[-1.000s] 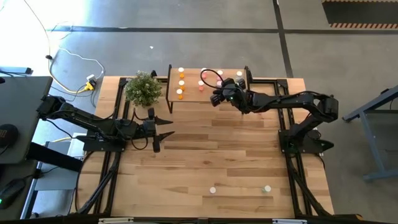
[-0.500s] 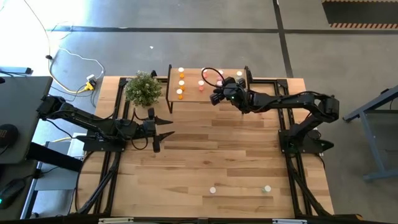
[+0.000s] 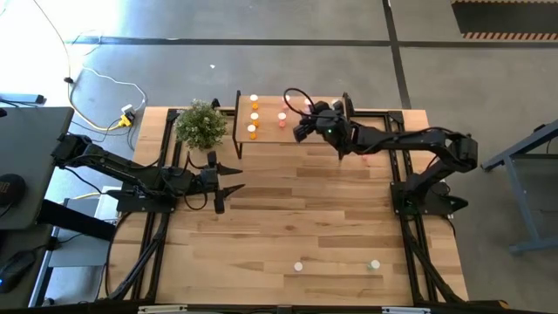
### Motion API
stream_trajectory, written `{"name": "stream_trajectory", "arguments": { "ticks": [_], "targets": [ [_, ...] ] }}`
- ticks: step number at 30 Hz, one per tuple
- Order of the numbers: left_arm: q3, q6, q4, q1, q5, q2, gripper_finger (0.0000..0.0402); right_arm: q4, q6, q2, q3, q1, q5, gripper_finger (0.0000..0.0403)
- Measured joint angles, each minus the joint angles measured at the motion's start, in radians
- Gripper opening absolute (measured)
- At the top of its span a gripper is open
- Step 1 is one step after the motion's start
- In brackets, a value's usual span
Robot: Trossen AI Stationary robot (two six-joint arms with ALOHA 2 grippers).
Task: Pick and place medicine bottles onto shelf by color
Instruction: Adjust the orange pill bottles on the shelf
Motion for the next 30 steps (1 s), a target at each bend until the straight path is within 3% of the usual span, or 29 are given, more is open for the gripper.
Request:
{"name": "stream_trajectory", "arguments": {
  "ticks": [9,17,23,30],
  "targets": [
    [0.000,0.000,0.000,0.000,0.000,0.000,0.0200,-0.203,-0.009,-0.033,0.111,0.030,0.001,0.0163],
    [0.000,0.000,-0.001,0.000,-0.002,-0.006,0.0200,-0.345,0.054,-0.123,0.114,0.147,0.001,0.0163],
    [0.000,0.000,0.001,0.000,-0.002,-0.024,0.0200,-0.575,0.227,-0.151,0.112,0.269,0.126,0.0163],
    [0.000,0.000,0.002,0.000,0.000,-0.042,0.0200,-0.899,0.550,-0.151,0.112,0.419,0.266,0.0163]
  ]
}}
